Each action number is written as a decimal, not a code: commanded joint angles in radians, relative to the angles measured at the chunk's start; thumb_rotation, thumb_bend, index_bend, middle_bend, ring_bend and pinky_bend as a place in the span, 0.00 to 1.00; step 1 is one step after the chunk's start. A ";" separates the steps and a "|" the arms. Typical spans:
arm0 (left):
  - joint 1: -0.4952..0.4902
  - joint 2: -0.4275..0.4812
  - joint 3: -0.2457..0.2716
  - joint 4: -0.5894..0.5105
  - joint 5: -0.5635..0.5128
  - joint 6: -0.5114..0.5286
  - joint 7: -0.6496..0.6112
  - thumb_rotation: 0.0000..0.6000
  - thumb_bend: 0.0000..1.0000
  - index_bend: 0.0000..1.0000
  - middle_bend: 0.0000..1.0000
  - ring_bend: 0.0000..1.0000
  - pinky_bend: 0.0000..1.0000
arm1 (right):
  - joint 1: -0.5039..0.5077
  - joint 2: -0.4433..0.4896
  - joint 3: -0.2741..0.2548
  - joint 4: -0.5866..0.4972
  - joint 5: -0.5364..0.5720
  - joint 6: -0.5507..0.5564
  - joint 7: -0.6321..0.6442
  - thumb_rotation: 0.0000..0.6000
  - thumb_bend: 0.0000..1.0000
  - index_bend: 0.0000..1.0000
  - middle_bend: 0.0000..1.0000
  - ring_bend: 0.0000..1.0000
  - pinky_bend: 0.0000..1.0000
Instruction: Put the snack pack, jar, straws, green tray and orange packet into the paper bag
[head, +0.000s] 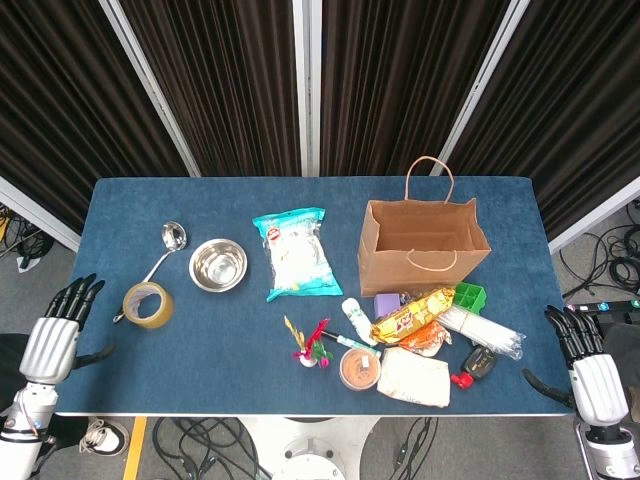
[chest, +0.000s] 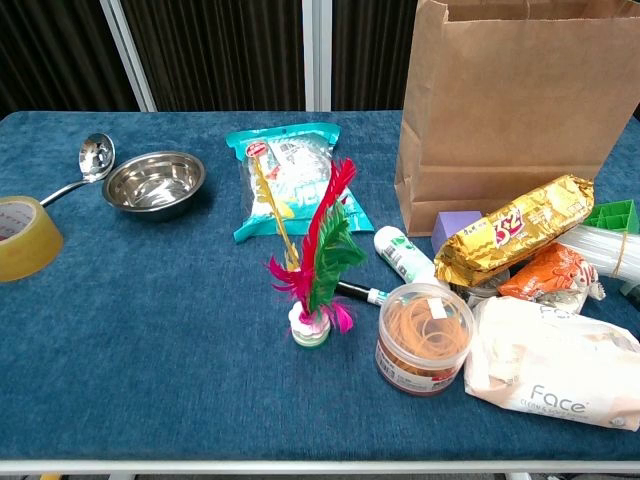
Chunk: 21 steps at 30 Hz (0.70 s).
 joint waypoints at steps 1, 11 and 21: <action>0.000 -0.003 0.002 0.002 0.001 -0.001 0.000 1.00 0.04 0.10 0.14 0.01 0.16 | 0.001 -0.002 -0.002 0.005 0.001 -0.006 0.003 1.00 0.06 0.03 0.07 0.00 0.00; -0.005 0.003 0.002 -0.011 0.002 -0.008 -0.006 1.00 0.04 0.10 0.14 0.01 0.16 | 0.014 0.010 -0.003 -0.005 -0.013 -0.007 -0.015 1.00 0.06 0.03 0.07 0.00 0.00; 0.001 -0.012 -0.003 0.020 -0.007 -0.003 -0.046 1.00 0.04 0.10 0.14 0.01 0.16 | 0.075 0.084 -0.034 -0.163 -0.144 -0.015 -0.278 1.00 0.06 0.05 0.13 0.00 0.00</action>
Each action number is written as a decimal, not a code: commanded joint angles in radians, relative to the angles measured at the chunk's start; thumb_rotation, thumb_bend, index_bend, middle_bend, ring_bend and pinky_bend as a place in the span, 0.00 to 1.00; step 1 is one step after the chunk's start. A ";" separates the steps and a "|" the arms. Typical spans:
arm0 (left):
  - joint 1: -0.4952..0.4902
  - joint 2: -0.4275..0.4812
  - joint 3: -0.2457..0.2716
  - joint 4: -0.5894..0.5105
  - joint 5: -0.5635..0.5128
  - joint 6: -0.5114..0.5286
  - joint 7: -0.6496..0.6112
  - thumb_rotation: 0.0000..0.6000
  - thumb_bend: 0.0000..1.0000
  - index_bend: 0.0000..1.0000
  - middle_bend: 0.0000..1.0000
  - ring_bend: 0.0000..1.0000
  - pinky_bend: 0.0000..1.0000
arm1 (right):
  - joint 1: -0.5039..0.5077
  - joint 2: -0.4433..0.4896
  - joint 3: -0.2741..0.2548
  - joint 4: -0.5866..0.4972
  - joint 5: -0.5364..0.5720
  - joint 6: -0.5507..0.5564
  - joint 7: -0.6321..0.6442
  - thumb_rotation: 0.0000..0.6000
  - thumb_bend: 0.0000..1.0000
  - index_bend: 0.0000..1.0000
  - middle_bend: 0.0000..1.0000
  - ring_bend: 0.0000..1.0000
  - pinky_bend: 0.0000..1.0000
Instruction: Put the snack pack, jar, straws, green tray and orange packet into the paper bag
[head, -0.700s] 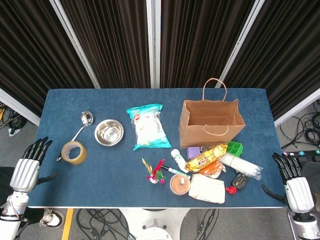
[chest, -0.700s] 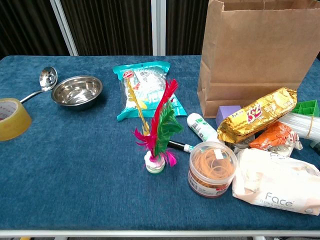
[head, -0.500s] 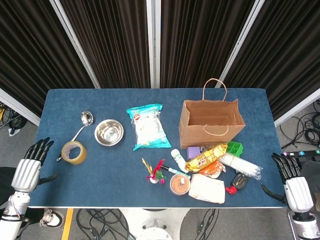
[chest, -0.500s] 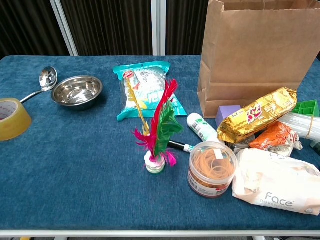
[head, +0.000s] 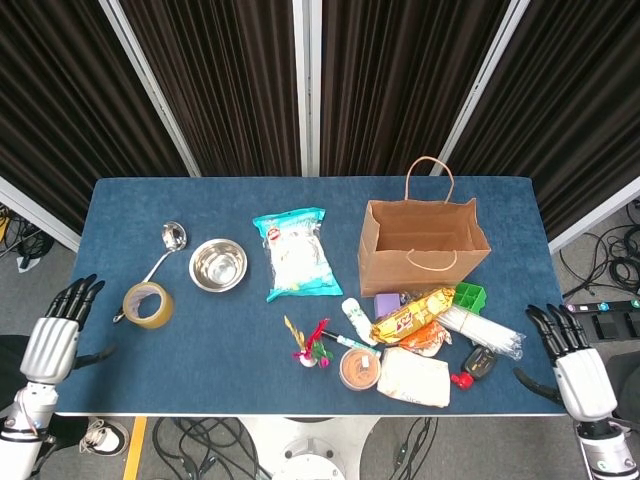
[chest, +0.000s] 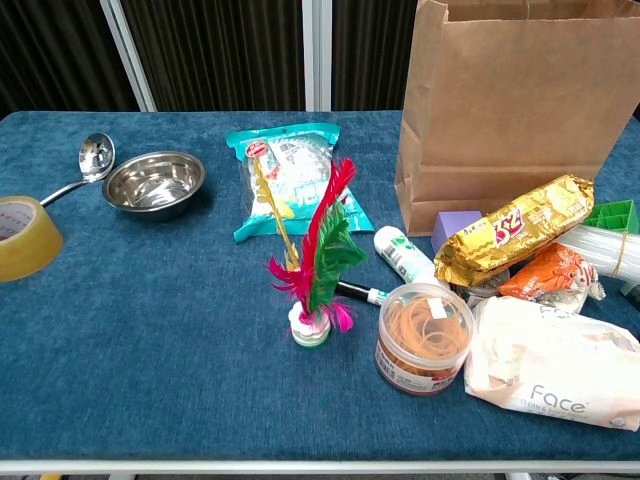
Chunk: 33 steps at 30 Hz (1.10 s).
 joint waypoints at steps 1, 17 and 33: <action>0.001 -0.008 -0.001 0.007 0.000 0.004 -0.008 1.00 0.04 0.10 0.14 0.01 0.16 | 0.047 0.048 -0.018 -0.103 -0.089 -0.012 -0.153 1.00 0.06 0.06 0.14 0.00 0.00; 0.017 -0.012 -0.005 0.041 -0.010 0.024 -0.043 1.00 0.04 0.10 0.14 0.01 0.16 | 0.293 0.102 0.041 -0.468 -0.142 -0.460 -0.706 1.00 0.07 0.15 0.18 0.03 0.07; 0.026 -0.031 -0.004 0.095 -0.025 0.011 -0.088 1.00 0.04 0.10 0.14 0.01 0.16 | 0.390 0.055 0.084 -0.514 0.045 -0.697 -0.866 1.00 0.07 0.15 0.16 0.02 0.06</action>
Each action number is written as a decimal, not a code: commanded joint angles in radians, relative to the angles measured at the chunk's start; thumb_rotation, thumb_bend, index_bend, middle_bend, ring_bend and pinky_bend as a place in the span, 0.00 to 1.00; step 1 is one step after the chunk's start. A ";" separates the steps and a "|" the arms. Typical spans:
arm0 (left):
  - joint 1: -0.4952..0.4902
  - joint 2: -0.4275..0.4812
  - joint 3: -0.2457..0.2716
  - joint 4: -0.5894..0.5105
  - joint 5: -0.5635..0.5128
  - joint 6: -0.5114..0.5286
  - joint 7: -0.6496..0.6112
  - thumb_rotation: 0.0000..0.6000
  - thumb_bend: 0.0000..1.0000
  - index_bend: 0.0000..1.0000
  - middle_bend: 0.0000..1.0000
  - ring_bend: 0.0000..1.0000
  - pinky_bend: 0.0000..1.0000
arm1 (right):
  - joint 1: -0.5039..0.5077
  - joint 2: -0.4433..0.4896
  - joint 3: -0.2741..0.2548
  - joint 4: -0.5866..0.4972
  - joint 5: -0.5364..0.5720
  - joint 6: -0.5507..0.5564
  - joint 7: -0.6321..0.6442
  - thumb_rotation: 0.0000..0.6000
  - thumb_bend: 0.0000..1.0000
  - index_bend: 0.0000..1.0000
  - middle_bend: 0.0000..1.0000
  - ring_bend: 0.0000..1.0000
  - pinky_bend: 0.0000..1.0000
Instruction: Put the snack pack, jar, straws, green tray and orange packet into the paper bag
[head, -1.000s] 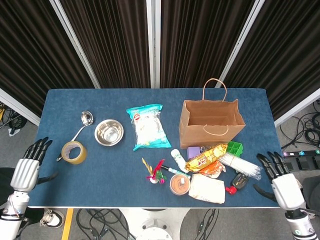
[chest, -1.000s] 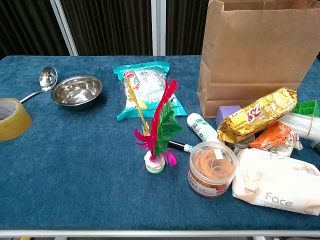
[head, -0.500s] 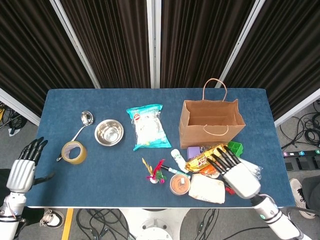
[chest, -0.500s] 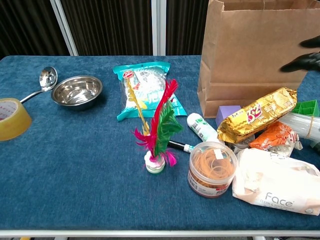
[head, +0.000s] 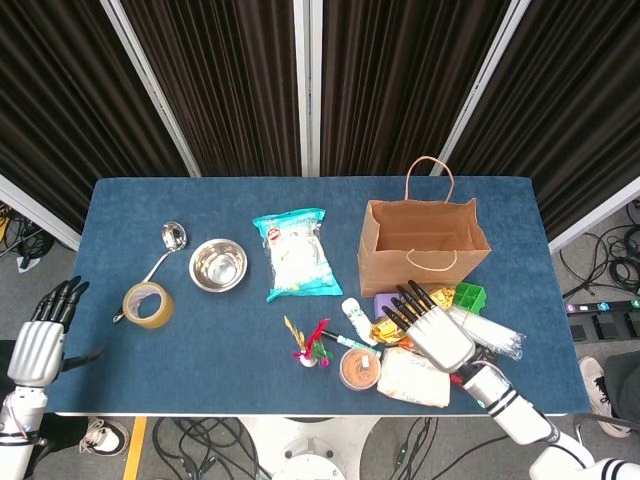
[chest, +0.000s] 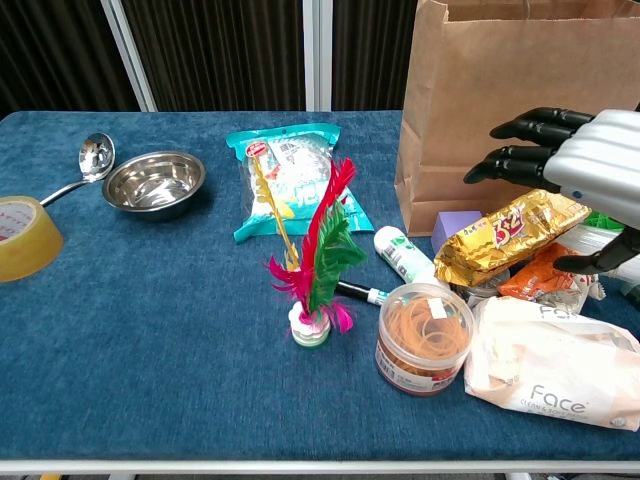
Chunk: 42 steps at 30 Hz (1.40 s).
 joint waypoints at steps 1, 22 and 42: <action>0.000 -0.004 0.000 0.008 -0.002 -0.004 -0.007 1.00 0.04 0.10 0.14 0.01 0.16 | 0.014 -0.013 0.004 0.011 0.025 -0.020 -0.008 1.00 0.07 0.15 0.16 0.02 0.06; 0.003 -0.021 0.001 0.047 -0.008 -0.017 -0.027 1.00 0.04 0.10 0.14 0.01 0.16 | 0.076 -0.117 -0.010 0.131 0.098 -0.063 -0.002 1.00 0.13 0.24 0.23 0.08 0.16; 0.000 -0.018 0.002 0.041 -0.003 -0.019 -0.031 1.00 0.04 0.10 0.14 0.01 0.16 | 0.065 -0.094 -0.047 0.146 0.029 0.080 0.141 1.00 0.25 0.55 0.41 0.30 0.40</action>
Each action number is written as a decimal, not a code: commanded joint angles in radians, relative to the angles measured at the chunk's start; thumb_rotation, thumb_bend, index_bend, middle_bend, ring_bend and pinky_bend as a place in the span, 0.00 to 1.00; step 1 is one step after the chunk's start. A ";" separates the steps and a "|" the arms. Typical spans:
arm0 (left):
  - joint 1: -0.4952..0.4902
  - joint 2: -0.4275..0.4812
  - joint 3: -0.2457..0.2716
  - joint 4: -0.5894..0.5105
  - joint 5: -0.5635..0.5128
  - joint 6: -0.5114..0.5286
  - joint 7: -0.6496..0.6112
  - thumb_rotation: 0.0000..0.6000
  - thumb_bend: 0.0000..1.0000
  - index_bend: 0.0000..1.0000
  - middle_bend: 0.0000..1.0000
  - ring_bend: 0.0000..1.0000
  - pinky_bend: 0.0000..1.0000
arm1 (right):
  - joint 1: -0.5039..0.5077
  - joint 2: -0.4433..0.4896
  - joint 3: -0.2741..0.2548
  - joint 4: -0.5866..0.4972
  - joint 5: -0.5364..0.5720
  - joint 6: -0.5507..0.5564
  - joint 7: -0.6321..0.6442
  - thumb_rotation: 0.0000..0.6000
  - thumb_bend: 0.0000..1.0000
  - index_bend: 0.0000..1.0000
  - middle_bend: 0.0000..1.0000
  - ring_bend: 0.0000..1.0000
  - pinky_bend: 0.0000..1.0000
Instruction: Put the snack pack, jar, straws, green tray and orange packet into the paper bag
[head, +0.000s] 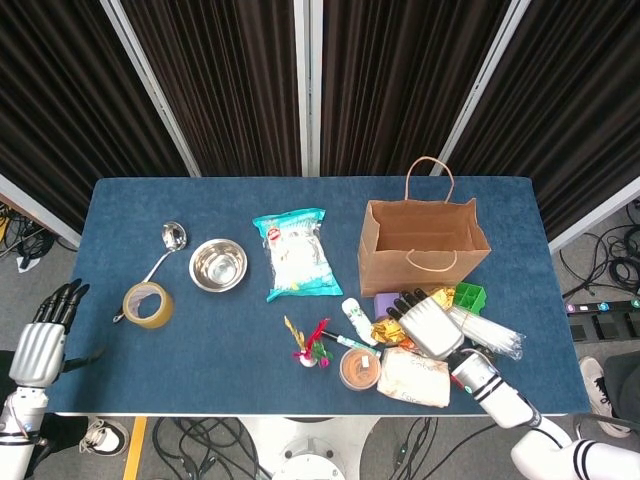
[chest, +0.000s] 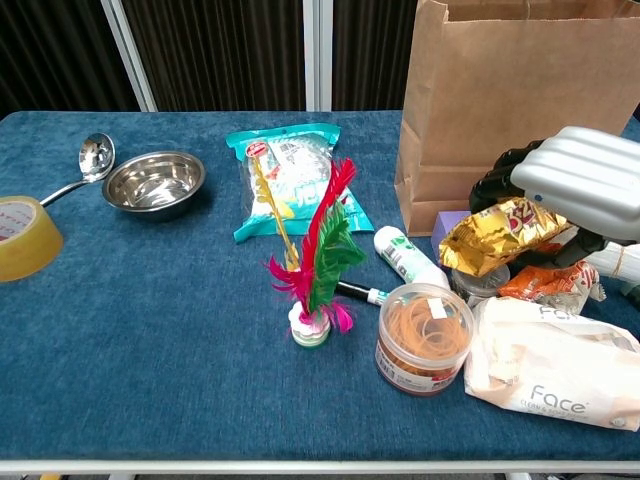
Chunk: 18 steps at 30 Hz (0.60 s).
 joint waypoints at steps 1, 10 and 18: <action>-0.002 0.002 0.000 -0.004 0.002 0.001 0.002 1.00 0.04 0.10 0.14 0.01 0.16 | -0.007 0.018 -0.009 -0.012 -0.033 0.044 0.037 1.00 0.26 0.57 0.42 0.31 0.41; -0.003 0.010 0.005 -0.021 0.011 0.004 0.007 1.00 0.04 0.10 0.14 0.01 0.16 | -0.018 0.070 -0.021 -0.064 -0.104 0.148 0.128 1.00 0.30 0.64 0.49 0.38 0.50; -0.008 0.014 0.006 -0.034 0.017 0.003 0.017 1.00 0.04 0.10 0.14 0.01 0.16 | -0.019 0.197 0.007 -0.338 -0.217 0.260 0.093 1.00 0.31 0.65 0.50 0.39 0.51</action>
